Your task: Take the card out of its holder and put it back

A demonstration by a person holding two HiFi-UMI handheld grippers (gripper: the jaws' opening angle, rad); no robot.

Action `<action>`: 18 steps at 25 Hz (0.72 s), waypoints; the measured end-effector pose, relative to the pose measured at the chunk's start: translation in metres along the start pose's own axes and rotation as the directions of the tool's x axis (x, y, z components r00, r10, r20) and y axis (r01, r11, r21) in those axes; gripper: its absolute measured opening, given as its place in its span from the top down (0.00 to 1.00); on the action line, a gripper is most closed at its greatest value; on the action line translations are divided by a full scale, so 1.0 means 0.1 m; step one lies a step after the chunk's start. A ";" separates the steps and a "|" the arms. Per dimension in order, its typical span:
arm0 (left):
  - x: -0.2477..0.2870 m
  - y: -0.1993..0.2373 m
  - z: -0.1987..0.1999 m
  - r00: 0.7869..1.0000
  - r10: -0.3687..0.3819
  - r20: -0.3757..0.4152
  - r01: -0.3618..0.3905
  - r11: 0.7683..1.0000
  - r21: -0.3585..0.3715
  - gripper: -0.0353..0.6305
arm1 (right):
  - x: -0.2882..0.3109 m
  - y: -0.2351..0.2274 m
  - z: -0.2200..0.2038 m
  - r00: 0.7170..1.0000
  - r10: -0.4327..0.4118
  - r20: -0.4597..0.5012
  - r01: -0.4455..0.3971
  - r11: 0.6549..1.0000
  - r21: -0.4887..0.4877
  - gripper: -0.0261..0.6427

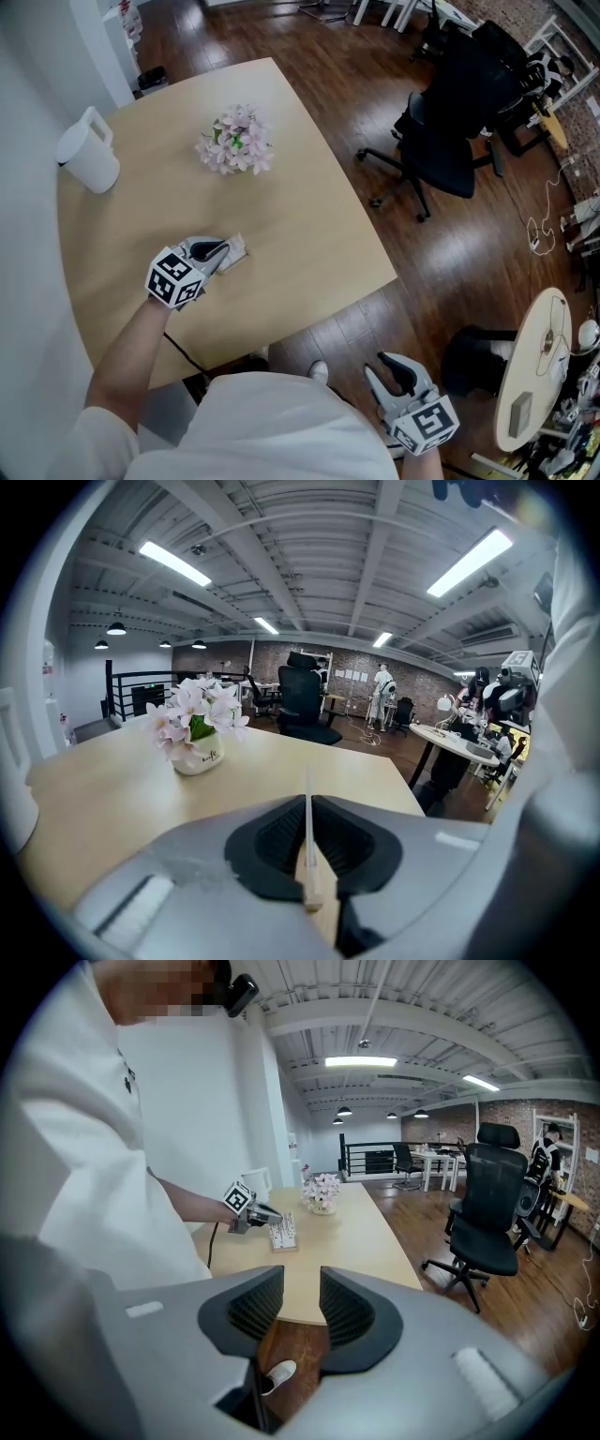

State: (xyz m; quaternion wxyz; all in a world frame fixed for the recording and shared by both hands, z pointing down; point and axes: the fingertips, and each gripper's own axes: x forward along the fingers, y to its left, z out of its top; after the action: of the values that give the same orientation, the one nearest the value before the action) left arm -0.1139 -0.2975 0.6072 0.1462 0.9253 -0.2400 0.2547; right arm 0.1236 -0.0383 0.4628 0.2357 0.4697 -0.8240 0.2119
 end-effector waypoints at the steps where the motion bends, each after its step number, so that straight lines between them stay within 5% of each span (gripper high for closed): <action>1: 0.00 0.01 0.00 1.000 0.004 -0.004 -0.004 1.000 0.002 0.91 | 0.01 -0.01 0.00 1.000 0.004 0.000 -0.004 1.000 -0.001 0.78; 5: -0.01 0.03 0.00 0.999 0.033 -0.013 -0.033 0.999 0.000 0.78 | 0.02 -0.03 -0.01 1.000 0.026 0.005 -0.026 1.000 -0.012 0.77; 11: -0.33 0.00 0.14 0.986 0.164 0.031 -0.164 0.986 -0.001 0.75 | 0.02 -0.08 -0.07 0.994 0.104 0.011 -0.104 0.993 -0.052 0.77; 15: -0.80 -0.28 0.23 0.953 0.291 0.082 -0.289 0.957 -0.030 0.75 | 0.00 -0.14 -0.08 0.978 0.208 0.020 -0.204 0.971 -0.124 0.77; 18: -1.22 -0.69 0.27 0.909 0.400 0.117 -0.394 0.916 -0.072 0.75 | -0.12 -0.18 -0.09 0.955 0.296 0.025 -0.285 0.937 -0.200 0.78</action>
State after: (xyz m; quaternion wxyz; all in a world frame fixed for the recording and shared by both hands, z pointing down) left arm -0.1592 -0.2047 0.5080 0.0972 0.8680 -0.4380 0.2127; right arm 0.1461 -0.0338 0.4649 0.2237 0.3232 -0.9072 0.1503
